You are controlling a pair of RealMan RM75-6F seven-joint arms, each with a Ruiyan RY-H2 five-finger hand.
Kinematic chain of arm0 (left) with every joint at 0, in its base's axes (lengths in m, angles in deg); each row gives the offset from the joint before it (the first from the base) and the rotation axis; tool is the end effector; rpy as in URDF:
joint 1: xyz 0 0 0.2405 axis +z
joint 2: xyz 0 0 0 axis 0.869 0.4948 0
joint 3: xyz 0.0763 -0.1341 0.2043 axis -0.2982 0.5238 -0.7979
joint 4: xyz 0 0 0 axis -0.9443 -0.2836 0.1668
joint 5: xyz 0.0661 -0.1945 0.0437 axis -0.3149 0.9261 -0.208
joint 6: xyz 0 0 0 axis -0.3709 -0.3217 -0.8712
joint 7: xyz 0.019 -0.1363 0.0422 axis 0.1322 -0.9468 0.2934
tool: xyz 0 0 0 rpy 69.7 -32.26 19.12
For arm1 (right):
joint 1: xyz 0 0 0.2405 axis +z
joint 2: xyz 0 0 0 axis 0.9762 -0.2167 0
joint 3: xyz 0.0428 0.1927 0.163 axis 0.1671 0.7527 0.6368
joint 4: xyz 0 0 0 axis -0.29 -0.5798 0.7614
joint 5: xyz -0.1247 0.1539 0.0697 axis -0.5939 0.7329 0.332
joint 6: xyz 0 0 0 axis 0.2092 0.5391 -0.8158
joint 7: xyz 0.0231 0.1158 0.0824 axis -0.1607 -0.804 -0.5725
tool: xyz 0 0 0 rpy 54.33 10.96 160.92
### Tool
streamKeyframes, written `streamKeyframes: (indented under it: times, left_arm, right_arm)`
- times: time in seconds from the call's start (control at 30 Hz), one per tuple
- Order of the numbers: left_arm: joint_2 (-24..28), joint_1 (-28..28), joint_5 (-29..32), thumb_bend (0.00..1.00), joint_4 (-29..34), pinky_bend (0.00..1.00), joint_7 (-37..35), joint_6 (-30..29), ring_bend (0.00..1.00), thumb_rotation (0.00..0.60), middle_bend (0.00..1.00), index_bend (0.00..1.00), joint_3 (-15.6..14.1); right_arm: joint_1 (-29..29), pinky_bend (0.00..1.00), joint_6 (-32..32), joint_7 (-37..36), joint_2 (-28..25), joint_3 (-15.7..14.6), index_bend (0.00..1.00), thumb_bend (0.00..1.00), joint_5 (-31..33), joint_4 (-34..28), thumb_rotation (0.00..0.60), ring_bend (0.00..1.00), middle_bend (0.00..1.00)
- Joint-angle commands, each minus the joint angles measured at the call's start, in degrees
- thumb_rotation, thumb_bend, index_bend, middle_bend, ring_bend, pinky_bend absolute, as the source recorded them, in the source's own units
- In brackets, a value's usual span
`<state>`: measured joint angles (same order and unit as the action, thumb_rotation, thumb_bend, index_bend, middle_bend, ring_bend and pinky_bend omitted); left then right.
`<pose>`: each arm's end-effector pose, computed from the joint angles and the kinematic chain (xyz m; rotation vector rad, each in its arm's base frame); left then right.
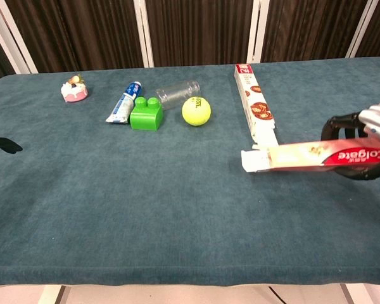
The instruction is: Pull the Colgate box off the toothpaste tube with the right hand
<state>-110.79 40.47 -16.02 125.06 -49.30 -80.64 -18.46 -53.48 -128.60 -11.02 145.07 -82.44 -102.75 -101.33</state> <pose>-0.2895 0.2358 0.0675 -1.8495 -0.7994 -0.7495 -0.2775 -0.2729 0.0127 1.8236 -0.5785 1.0540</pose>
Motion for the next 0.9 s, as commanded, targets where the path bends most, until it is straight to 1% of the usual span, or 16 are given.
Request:
streamKeyframes:
  times: [0.03,0.17,0.27,0.37,0.47,0.53,0.6,0.7,0.9]
  left_arm:
    - [0.0,0.0,0.1,0.46,0.1,0.52,0.0,0.2,0.24,0.600,0.20,0.20,0.0]
    - [0.1,-0.1,0.2,0.46,0.3,0.52,0.1,0.3,0.24,0.600,0.20,0.20,0.0]
    - [0.2,-0.1,0.2,0.46,0.3,0.52,0.0,0.4,0.24,0.600,0.20,0.20,0.0]
    - [0.2,-0.2,0.2,0.46,0.4,0.52,0.1,0.6,0.24,0.600,0.20,0.20,0.0]
    - [0.2,-0.3,0.4,0.46,0.5,0.52,0.2,0.8,0.24,0.600,0.20,0.20,-0.1]
    - [0.3,-0.3,0.4,0.46,0.6,0.52,0.2,1.0,0.24,0.600,0.20,0.20,-0.1]
    - [0.4,-0.4,0.5,0.46,0.7,0.52,0.2,1.1,0.24,0.600,0.20,0.20,-0.1]
    - [0.4,-0.4,0.6,0.46,0.7,0.52,0.2,1.2,0.24,0.600,0.20,0.20,-0.1]
    - [0.4,-0.5,0.6,0.46,0.9,0.52,0.5,1.5,0.24,0.600,0.20,0.20,-0.2]
  right_arm:
    - [0.9,0.53,-3.7,-0.9,-2.9,-1.2,0.62,0.43,-4.4,0.2,0.600,0.53,0.58]
    - [2.0,0.52,-5.3,1.7,-7.1,-3.5,0.59,0.43,-8.9,-0.4,0.600,0.51,0.58]
    - [2.0,0.52,-5.4,6.6,-9.9,-4.8,0.57,0.43,-10.9,-1.5,0.600,0.49,0.58]
    - [1.9,0.51,-4.7,12.5,-12.3,-5.9,0.56,0.43,-12.5,-2.5,0.600,0.48,0.58]
    - [1.6,0.49,-4.5,20.7,-14.2,-6.1,0.55,0.43,-14.0,-2.9,0.600,0.47,0.57]
    - [1.4,0.48,-6.0,26.4,-14.8,-5.9,0.55,0.43,-15.6,-2.1,0.600,0.47,0.57]
    - [1.1,0.48,-8.2,29.5,-14.9,-5.7,0.55,0.43,-17.0,-0.9,0.600,0.46,0.57]
    - [0.6,0.47,-10.8,30.0,-14.9,-5.5,0.55,0.43,-18.0,0.4,0.600,0.46,0.57]
    - [-0.6,0.47,-15.0,27.6,-15.8,-4.5,0.55,0.43,-17.4,2.0,0.600,0.46,0.57]
